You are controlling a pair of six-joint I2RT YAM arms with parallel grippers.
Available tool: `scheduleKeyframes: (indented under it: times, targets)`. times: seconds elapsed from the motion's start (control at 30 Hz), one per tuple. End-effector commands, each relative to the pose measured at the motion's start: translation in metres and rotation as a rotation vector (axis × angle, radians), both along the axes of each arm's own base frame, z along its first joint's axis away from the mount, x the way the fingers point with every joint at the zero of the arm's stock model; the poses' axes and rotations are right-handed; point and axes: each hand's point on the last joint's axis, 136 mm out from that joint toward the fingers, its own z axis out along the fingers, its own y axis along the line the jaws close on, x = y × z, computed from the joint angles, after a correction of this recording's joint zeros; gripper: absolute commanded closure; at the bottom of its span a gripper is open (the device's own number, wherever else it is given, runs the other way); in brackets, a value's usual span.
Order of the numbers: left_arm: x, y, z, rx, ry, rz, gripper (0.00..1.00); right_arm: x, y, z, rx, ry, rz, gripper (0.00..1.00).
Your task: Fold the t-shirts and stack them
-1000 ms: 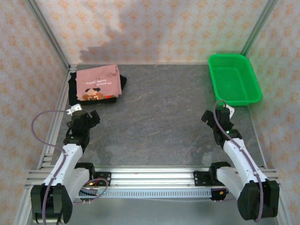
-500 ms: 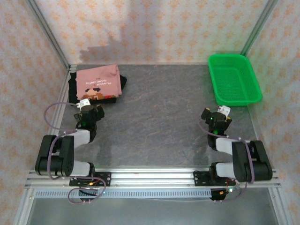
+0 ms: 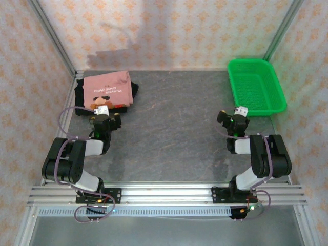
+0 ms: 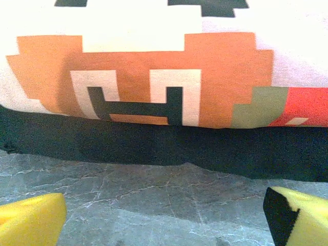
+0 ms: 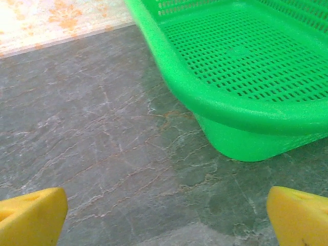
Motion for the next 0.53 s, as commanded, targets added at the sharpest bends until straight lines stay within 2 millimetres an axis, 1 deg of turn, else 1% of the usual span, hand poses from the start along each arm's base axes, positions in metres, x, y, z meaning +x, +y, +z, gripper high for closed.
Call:
scheduleKeyframes:
  times: [0.0, 0.4, 0.5]
  targets:
    - [0.0087, 0.0016, 0.0164, 0.032, -0.046, 0.004, 0.00, 0.0072, 0.0088, 0.0074, -0.009, -0.017, 0.051, 0.01]
    - [0.0085, 0.0013, 0.0161, 0.032, -0.045, 0.003, 0.00, 0.0089, 0.0087, 0.0058, -0.009, -0.007, 0.051, 0.01]
    - [0.0087, 0.0016, 0.0162, 0.032, -0.046, 0.004, 0.00, 0.0060, 0.0074, 0.0073, -0.011, -0.020, 0.043, 0.01]
